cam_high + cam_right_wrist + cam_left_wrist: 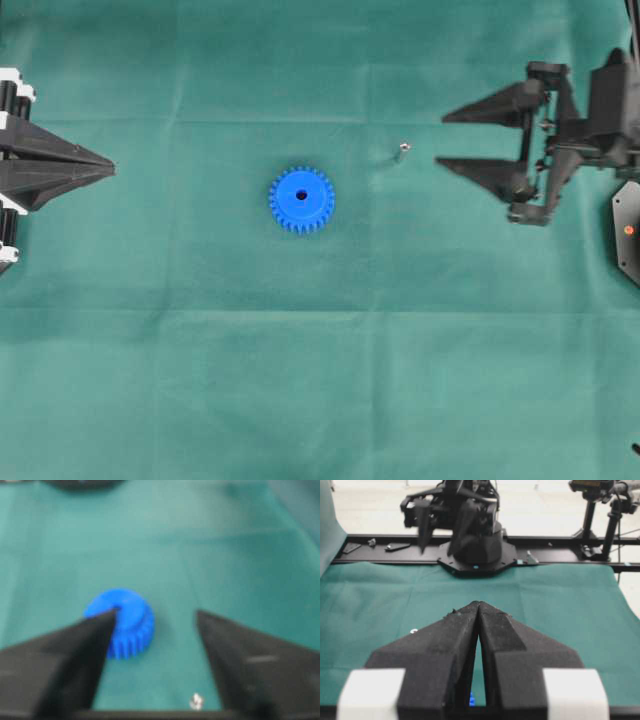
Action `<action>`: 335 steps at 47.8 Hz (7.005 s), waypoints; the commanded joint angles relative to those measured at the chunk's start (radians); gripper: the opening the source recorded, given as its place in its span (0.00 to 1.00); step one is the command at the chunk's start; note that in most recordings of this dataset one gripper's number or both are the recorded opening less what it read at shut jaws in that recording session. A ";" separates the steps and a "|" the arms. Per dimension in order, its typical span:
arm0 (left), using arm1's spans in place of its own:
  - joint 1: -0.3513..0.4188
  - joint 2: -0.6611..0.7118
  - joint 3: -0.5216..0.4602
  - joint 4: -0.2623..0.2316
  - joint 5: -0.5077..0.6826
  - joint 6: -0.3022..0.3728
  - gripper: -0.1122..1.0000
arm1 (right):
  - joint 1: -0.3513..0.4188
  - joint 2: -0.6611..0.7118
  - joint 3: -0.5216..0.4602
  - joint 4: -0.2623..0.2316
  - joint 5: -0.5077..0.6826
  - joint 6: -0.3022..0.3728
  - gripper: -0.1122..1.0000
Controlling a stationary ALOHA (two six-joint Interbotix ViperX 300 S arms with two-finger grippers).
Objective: Insert the shaft placed at a random location into the center hole of the medium gear at another random location.
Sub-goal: 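Move the right gripper left and lower it over the silver shaft, then close the right gripper on the shaft and lift it upright, then carry the held shaft left over the blue gear's center hole, then lower the shaft into the gear's center hole with the right gripper, then open the right gripper to release the inserted shaft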
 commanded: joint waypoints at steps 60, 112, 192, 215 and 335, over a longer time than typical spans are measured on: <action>0.000 0.014 -0.021 0.003 0.003 -0.002 0.10 | -0.089 0.525 -0.081 0.040 -0.252 -0.020 0.25; 0.000 0.014 -0.021 0.003 0.018 -0.002 0.10 | -0.084 0.279 -0.175 0.040 0.067 -0.009 0.22; -0.002 0.015 -0.025 0.003 0.018 -0.002 0.10 | 0.107 0.540 -0.512 0.041 0.091 0.000 0.22; 0.000 0.015 -0.023 0.002 0.018 -0.002 0.10 | 0.107 0.617 -0.512 0.061 0.051 0.000 0.22; 0.000 0.009 -0.025 0.002 0.018 -0.002 0.10 | 0.107 0.508 -0.503 0.086 0.115 -0.008 0.92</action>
